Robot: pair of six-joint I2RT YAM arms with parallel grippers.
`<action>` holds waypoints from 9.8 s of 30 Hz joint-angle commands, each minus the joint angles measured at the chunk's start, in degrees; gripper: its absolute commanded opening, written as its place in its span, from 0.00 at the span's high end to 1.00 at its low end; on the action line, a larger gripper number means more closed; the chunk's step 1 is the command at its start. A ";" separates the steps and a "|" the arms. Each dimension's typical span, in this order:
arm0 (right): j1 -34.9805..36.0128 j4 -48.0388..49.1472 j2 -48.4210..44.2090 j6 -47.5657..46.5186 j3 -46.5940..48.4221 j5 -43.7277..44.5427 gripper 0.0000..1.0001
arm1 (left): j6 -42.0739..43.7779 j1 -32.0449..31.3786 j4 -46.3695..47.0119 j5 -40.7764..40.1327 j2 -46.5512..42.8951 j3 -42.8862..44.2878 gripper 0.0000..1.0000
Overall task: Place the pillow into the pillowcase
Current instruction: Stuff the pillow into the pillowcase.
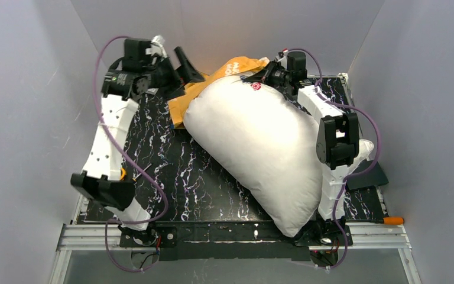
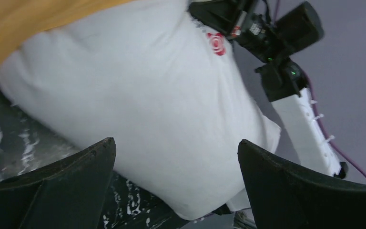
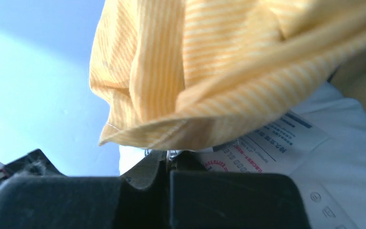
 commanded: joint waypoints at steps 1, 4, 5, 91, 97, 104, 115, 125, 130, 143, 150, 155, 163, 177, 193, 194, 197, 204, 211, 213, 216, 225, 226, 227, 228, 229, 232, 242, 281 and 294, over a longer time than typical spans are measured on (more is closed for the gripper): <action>-0.38 -3.20 1.13 -1.42 2.61 1.17 0.99 | 7.34 6.57 -7.35 -4.45 -6.42 -12.52 0.02; -0.76 -3.20 1.15 -1.71 2.68 1.26 0.99 | 7.36 10.43 -5.55 -3.88 -7.42 -22.33 0.02; -0.90 -3.10 1.09 -1.70 2.74 1.31 0.99 | 7.36 10.91 -4.43 -3.94 -7.16 -23.71 0.03; -6.49 32.19 -13.63 3.79 -16.50 9.57 0.99 | 19.95 -9.93 -4.65 -11.86 -11.34 -24.22 0.29; -5.89 31.41 -13.84 2.90 -16.12 8.93 0.99 | 21.19 -7.10 -4.18 -13.80 1.76 -9.60 0.32; -5.89 30.62 -12.94 3.14 -13.87 8.55 0.99 | 19.76 -4.35 -2.23 -13.73 15.69 1.78 0.37; -5.89 31.98 -10.90 5.23 -11.20 7.92 0.99 | 19.80 -3.79 4.06 -18.07 23.33 7.47 0.87; -5.98 33.09 -8.70 7.08 -7.12 8.81 0.99 | 23.04 -2.36 6.43 -11.99 20.00 11.77 1.00; -5.98 32.20 -8.48 6.80 -4.50 11.31 0.99 | 18.87 -3.67 6.80 1.66 14.50 11.30 1.00; -6.22 35.38 -8.60 10.98 -0.25 16.46 0.99 | 18.85 -13.57 3.48 8.54 -2.44 -21.62 1.00; -6.34 36.47 -7.67 12.69 1.79 16.42 0.99 | 19.28 -13.50 1.33 2.71 -1.45 -25.80 1.00; -6.33 38.05 -7.73 12.88 -0.41 15.57 0.99 | 18.26 -12.49 -1.65 -1.55 -0.82 -20.07 0.49; -6.33 39.23 -6.56 12.91 -2.05 15.72 0.99 | 8.58 -2.10 3.59 0.55 -10.96 -30.39 0.25; -6.42 39.53 -3.03 15.51 2.56 16.81 0.99 | -0.48 6.64 35.61 7.04 0.02 -49.14 0.18; -7.00 37.51 -0.03 16.80 9.90 17.99 0.99 | 0.81 3.08 43.88 6.09 13.13 -40.80 1.00; -7.09 37.50 0.32 16.92 10.42 18.09 0.99 | 0.00 2.95 43.82 7.12 11.70 -41.39 1.00; -7.21 38.26 0.84 17.59 10.92 18.90 0.99 | -3.08 2.22 42.69 12.14 7.46 -42.04 1.00; -7.22 38.87 1.23 17.66 11.30 20.63 0.99 | 5.56 -6.06 30.58 17.51 -4.94 -41.20 1.00; -7.21 39.00 1.31 17.77 12.09 21.83 0.99 | 21.63 -16.45 19.38 3.60 -8.63 -47.10 1.00; -7.21 38.80 1.03 17.58 11.96 21.67 0.99 | 25.43 -18.77 16.27 -0.23 -6.76 -45.73 1.00; -7.21 38.56 0.33 17.20 10.65 21.44 0.99 | 32.75 -24.27 12.71 -4.47 -2.94 -41.01 1.00; -7.12 39.52 -2.01 16.74 5.33 20.84 0.99 | 46.37 -38.16 3.76 -13.44 10.44 -21.14 1.00; -7.14 39.52 -2.26 16.74 4.89 20.72 0.99 | 46.25 -38.43 3.41 -13.81 10.63 -20.25 1.00; -7.17 39.49 -2.37 16.69 4.62 20.43 0.99 | 46.26 -38.56 2.99 -14.39 10.57 -19.41 1.00; -7.13 39.44 -2.38 16.61 4.48 20.05 0.99 | 46.37 -38.51 2.80 -15.52 10.10 -18.96 1.00; -7.12 39.25 -2.45 16.45 4.28 19.54 0.99 | 46.62 -38.51 2.74 -16.61 9.35 -18.62 1.00; -7.12 38.43 -3.02 15.51 3.53 18.13 0.99 | 47.10 -38.43 2.49 -20.84 6.84 -16.75 0.86; -6.35 32.05 -6.48 9.07 0.74 9.50 0.99 | 35.74 -33.80 -0.31 -26.76 -1.16 -6.47 0.02; 14.19 -23.68 -26.65 -39.61 0.17 10.20 0.99 | 9.83 -14.41 -6.36 -17.81 12.19 14.31 0.51; 14.33 -22.08 -24.82 -38.25 1.55 9.66 0.99 | 14.02 -16.17 -6.50 -23.88 11.49 17.02 1.00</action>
